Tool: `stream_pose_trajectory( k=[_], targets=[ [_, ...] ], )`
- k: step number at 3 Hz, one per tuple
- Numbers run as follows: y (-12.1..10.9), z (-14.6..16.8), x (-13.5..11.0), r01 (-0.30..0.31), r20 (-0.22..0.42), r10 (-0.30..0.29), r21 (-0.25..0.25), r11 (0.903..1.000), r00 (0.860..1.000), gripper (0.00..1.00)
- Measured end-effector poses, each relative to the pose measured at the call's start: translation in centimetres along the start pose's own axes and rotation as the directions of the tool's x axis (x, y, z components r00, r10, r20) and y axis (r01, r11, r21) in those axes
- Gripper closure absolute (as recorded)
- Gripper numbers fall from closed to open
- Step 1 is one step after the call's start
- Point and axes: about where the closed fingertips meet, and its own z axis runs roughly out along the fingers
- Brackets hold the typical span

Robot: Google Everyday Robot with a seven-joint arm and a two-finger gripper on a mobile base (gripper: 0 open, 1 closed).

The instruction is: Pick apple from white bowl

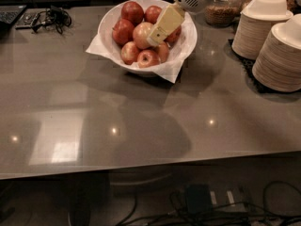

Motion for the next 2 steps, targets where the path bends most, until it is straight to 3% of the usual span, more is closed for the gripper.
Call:
stream_pose_trajectory(
  k=[2],
  targets=[
    [-0.5, 1.0, 0.3, 0.011, 0.021, -0.012, 0.020, 0.9997, 1.000, 0.00]
  ],
)
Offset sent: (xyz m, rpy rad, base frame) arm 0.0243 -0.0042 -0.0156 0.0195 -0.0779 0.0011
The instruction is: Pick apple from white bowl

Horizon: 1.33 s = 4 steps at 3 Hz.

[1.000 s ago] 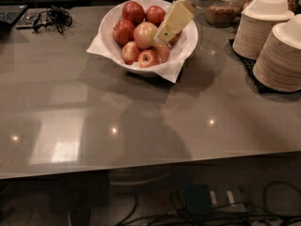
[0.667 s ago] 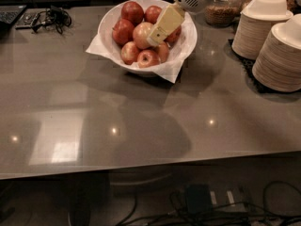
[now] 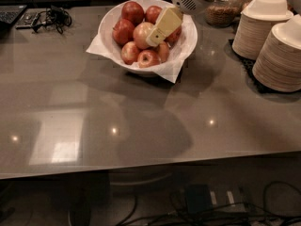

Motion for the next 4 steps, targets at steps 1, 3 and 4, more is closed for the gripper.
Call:
stream_pose_trajectory(
  k=[1, 3, 4],
  targets=[
    [-0.4, 2.1, 0.2, -0.005, 0.030, 0.005, 0.008, 1.0000, 1.000, 0.00],
    [-0.2, 5.8, 0.5, -0.038, 0.057, 0.038, -0.012, 0.9992, 0.998, 0.17],
    [-0.1, 6.9, 0.7, -0.052, 0.062, 0.053, -0.022, 0.9984, 0.997, 0.19]
  ],
)
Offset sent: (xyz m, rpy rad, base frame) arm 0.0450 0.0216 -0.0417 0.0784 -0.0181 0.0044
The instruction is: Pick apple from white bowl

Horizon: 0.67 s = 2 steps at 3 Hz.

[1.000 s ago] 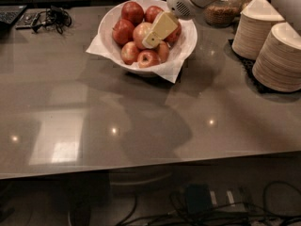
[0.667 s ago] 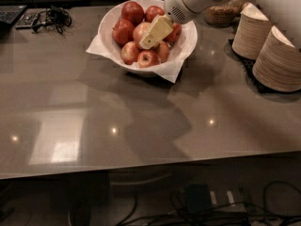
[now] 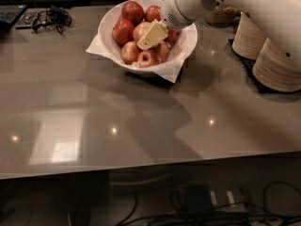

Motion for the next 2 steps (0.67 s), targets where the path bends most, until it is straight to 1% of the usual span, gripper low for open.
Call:
stream_pose_trajectory(
  k=[2],
  targets=[
    [0.3, 2.1, 0.4, -0.031, 0.002, 0.031, -0.017, 0.9994, 1.000, 0.21]
  ],
)
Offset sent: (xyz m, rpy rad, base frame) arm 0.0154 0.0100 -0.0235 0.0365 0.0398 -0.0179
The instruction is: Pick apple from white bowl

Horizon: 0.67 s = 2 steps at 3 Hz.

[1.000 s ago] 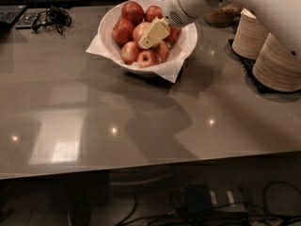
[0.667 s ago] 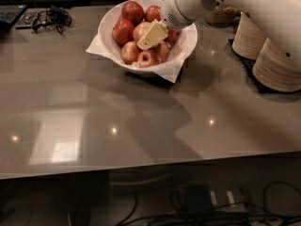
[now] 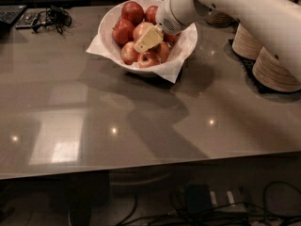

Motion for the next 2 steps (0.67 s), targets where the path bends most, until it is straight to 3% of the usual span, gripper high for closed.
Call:
stream_pose_trajectory(
  k=[2],
  targets=[
    [0.66, 1.51, 0.42, -0.025, -0.008, 0.025, -0.021, 0.9995, 1.000, 0.32]
  ],
)
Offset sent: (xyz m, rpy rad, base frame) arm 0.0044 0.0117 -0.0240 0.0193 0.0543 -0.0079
